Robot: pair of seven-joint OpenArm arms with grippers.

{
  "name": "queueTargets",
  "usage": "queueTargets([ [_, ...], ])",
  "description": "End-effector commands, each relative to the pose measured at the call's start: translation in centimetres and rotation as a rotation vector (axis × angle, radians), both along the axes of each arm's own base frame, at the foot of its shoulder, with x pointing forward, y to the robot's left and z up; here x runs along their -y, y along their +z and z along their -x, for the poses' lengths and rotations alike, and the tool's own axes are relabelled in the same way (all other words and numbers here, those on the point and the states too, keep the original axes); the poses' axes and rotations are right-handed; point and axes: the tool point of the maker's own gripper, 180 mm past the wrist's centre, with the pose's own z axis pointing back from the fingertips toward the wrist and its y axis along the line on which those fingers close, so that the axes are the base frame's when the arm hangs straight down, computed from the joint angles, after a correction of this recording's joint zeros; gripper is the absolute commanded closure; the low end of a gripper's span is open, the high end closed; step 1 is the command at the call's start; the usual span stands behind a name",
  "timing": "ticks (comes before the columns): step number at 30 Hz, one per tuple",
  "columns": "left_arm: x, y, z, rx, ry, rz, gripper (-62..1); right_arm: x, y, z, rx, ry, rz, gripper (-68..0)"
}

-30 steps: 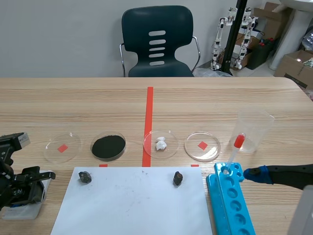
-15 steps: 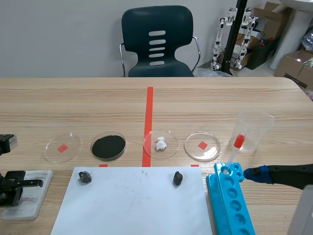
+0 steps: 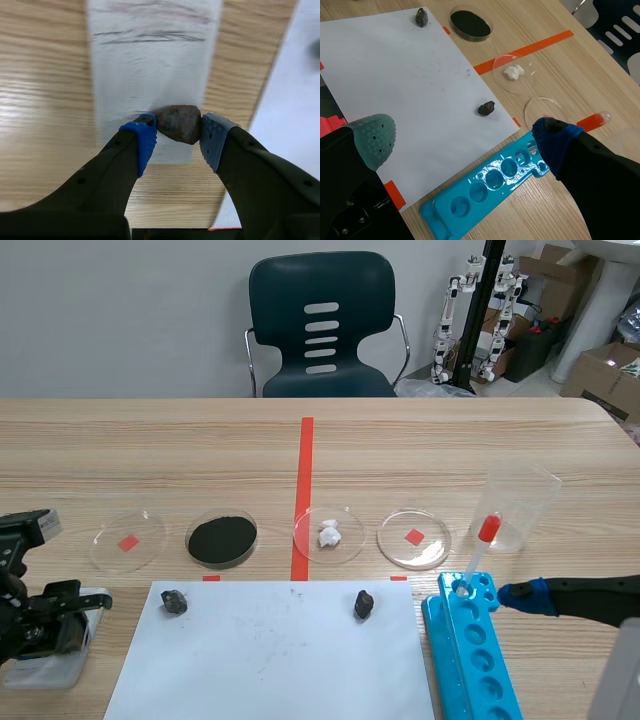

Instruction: Rub the mineral on the streak plate below the first streak

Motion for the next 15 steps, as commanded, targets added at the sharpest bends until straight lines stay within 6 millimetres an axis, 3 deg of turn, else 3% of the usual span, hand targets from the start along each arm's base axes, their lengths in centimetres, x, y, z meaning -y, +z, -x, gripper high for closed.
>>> queueTargets([
  [1, 0.4, -0.3, 0.4, -0.012, -0.004, 0.002, -17.7, -0.4, 1.2, -0.4, 0.035, 0.003, -0.027, -56.9],
  [9, -4.2, -0.2, 1.5, -0.064, 0.060, -0.248, -17.7, -0.4, 1.2, -0.4, 0.035, 0.003, -0.027, -56.9],
  [15, -5.1, -0.1, 1.9, -0.083, 0.078, -0.299, -17.7, -0.4, 1.2, -0.4, 0.035, 0.003, -0.027, -56.9],
])
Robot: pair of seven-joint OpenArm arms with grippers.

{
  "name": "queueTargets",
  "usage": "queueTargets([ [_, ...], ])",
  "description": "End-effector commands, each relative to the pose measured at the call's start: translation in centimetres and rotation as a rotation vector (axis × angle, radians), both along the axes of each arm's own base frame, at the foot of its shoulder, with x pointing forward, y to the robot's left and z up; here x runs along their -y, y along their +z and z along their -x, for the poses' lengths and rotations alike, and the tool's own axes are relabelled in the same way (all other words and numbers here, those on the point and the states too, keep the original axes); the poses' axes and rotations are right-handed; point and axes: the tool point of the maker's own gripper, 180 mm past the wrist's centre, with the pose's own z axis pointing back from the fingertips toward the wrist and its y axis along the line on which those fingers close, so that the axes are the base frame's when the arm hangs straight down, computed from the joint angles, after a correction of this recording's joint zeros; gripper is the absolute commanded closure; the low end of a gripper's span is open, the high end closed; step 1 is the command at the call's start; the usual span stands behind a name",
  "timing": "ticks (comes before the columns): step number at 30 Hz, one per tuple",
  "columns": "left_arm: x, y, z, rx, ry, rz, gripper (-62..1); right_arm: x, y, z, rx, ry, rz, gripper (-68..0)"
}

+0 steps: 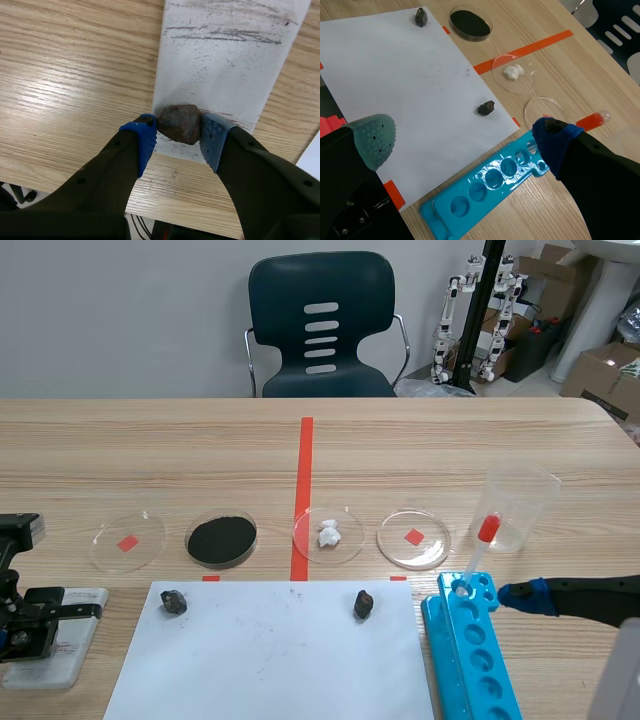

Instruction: Rub the mineral on the streak plate below the first streak

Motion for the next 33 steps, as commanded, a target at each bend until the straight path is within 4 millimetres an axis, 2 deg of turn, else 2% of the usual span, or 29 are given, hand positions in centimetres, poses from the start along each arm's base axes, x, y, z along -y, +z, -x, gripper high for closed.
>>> queueTargets([
  [1, -1.6, -0.1, 1.1, -0.036, 0.011, -0.046, -17.7, -0.4, 1.2, -0.4, 0.035, 0.003, -0.027, -56.9],
  [4, -0.8, -0.3, 1.0, -0.031, 0.017, -0.001, -17.7, -0.4, 1.2, -0.4, 0.035, 0.003, -0.027, -56.9],
  [10, 2.9, -0.6, 0.3, 0.002, -0.042, 0.203, -17.7, -0.4, 1.2, -0.4, 0.035, 0.003, -0.027, -56.9],
  [17, 4.2, -0.5, 0.2, 0.009, -0.058, 0.272, -17.7, -0.4, 1.2, -0.4, 0.035, 0.003, -0.027, -56.9],
  [21, 3.2, -0.6, 0.3, 0.000, -0.066, 0.219, -17.7, -0.4, 1.2, -0.4, 0.035, 0.003, -0.027, -56.9],
  [27, -1.2, -0.1, 1.0, -0.040, -0.009, 0.002, -17.7, -0.4, 1.2, -0.4, 0.035, 0.003, -0.027, -56.9],
  [33, -1.8, 0.1, 1.0, -0.038, -0.001, -0.016, -17.7, -0.4, 1.2, -0.4, 0.035, 0.003, -0.027, -56.9],
])
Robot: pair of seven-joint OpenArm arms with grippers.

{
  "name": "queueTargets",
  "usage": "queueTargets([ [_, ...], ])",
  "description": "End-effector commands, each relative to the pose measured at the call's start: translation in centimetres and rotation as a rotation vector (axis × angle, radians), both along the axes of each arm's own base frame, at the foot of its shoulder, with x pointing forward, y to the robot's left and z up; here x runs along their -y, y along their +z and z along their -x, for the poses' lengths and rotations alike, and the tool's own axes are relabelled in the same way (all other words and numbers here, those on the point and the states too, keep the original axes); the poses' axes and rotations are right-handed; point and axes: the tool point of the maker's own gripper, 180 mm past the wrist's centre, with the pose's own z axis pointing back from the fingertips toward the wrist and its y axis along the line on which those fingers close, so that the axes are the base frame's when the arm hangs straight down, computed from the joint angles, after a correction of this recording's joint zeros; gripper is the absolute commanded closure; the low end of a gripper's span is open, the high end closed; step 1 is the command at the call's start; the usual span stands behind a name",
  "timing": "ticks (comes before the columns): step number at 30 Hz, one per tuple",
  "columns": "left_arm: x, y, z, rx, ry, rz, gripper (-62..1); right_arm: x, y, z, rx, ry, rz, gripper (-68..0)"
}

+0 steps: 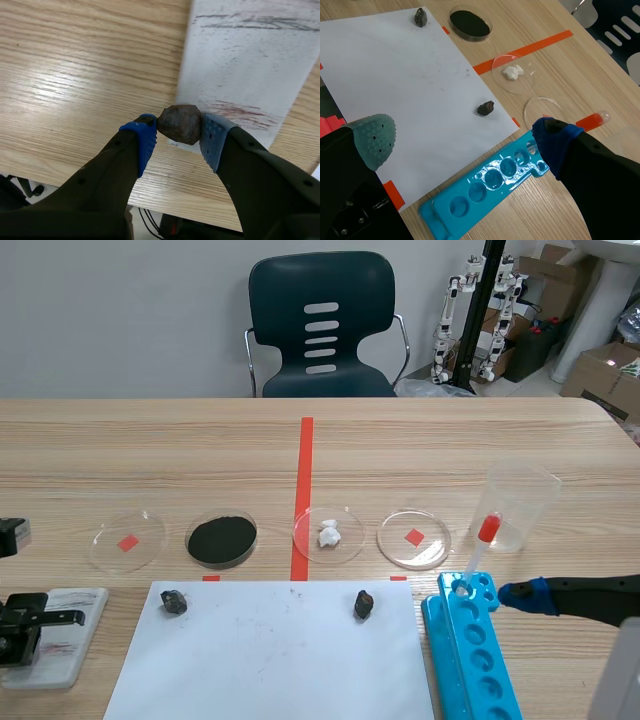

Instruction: Rub the mineral on the streak plate below the first streak

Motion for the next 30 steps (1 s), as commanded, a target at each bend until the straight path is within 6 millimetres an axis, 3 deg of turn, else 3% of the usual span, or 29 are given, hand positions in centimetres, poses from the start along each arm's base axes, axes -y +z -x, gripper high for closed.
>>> queueTargets([
  [1, -0.4, -0.1, 0.5, -0.013, 0.016, 0.004, -17.7, -0.4, 1.2, -0.4, 0.034, 0.003, -0.027, -56.9],
  [12, 5.5, -0.3, -0.4, 0.035, -0.067, 0.321, -17.7, -0.4, 1.2, -0.4, 0.034, 0.003, -0.027, -56.9],
  [17, 5.7, -0.2, -0.5, 0.037, -0.068, 0.332, -17.7, -0.4, 1.2, -0.4, 0.034, 0.003, -0.027, -56.9],
  [30, -1.6, 0.1, 0.6, -0.019, 0.019, -0.067, -17.7, -0.4, 1.2, -0.4, 0.034, 0.003, -0.027, -56.9],
])
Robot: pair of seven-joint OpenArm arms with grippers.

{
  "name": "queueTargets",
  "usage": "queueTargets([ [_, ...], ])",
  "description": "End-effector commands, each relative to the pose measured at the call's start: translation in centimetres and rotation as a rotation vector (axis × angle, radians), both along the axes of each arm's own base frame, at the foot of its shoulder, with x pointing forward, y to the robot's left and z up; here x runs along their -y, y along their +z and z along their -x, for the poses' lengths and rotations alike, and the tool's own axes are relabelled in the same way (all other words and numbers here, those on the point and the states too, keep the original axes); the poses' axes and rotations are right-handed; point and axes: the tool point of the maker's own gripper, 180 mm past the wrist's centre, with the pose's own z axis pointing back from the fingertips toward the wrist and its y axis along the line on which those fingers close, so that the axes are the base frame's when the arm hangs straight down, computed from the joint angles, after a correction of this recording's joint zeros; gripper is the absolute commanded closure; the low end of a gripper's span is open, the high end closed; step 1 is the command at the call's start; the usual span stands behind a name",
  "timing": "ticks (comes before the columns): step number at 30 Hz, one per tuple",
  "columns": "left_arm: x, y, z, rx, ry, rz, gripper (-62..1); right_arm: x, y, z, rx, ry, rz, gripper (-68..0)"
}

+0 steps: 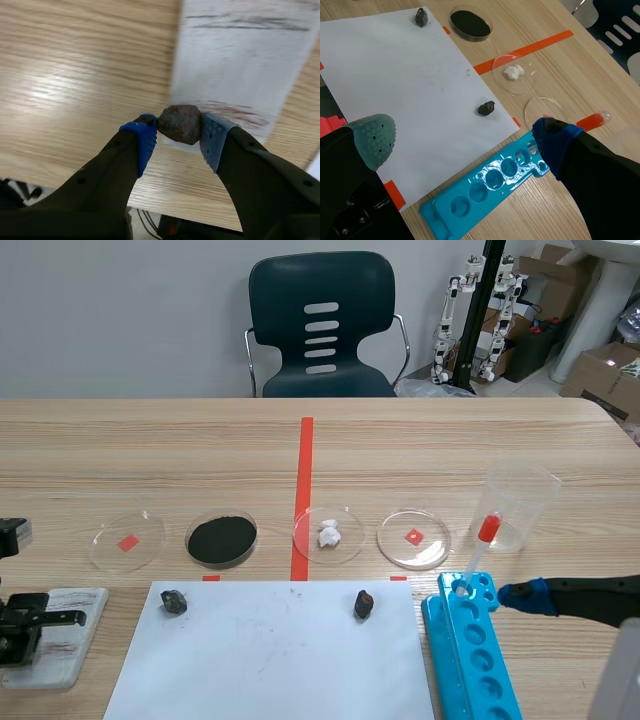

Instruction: Rub the mineral on the streak plate below the first streak

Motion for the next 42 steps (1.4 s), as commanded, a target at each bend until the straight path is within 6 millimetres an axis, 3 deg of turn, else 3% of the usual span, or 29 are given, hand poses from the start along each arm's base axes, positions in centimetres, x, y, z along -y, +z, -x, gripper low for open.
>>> queueTargets([
  [1, -1.7, 0.2, 0.7, -0.018, 0.023, -0.066, -17.7, -0.4, 1.2, -0.4, 0.035, 0.002, -0.027, -56.9],
  [5, -3.3, 0.8, 0.8, -0.022, 0.041, -0.158, -17.7, -0.4, 1.2, -0.4, 0.035, 0.002, -0.027, -56.9],
  [17, -3.5, 1.4, -0.9, 0.079, 0.006, -0.182, -17.7, -0.4, 1.2, -0.4, 0.035, 0.002, -0.027, -56.9],
  [31, -0.6, 4.1, -4.1, 0.421, -0.104, -0.109, -17.7, -0.4, 1.2, -0.5, 0.034, 0.002, -0.028, -56.9],
  [42, 0.7, 6.2, -4.2, 0.634, -0.124, 0.023, -17.7, -0.4, 1.2, -0.5, 0.034, 0.002, -0.028, -56.9],
])
